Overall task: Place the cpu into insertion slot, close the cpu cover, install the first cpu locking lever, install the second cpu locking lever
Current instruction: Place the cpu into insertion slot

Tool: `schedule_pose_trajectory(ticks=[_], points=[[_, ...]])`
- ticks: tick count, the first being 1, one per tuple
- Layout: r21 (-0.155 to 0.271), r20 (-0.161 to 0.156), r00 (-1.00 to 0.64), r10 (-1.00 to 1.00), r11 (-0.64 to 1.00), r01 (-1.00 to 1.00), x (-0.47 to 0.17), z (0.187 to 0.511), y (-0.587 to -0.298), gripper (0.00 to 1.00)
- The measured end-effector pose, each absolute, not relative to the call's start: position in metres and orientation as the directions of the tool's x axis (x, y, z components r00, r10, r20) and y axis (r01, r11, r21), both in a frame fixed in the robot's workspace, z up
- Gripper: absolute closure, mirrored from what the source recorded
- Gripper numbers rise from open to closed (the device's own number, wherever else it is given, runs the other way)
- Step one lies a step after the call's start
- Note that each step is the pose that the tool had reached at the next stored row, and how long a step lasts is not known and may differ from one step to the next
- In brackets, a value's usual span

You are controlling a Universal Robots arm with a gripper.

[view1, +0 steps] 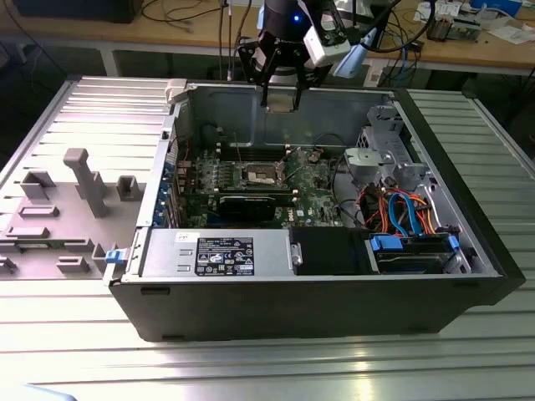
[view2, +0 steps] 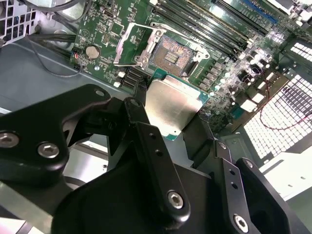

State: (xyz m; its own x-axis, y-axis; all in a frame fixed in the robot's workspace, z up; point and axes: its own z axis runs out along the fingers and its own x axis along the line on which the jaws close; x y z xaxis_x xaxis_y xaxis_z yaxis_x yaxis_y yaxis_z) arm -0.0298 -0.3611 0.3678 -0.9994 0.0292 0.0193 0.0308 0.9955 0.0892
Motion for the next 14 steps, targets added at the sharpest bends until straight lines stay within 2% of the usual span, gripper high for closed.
schedule_pose_trajectory(ticks=[14], points=[[0.089,0.019,-0.997,0.081,0.993,0.082,-0.0299,0.3674,-0.3641,0.45]])
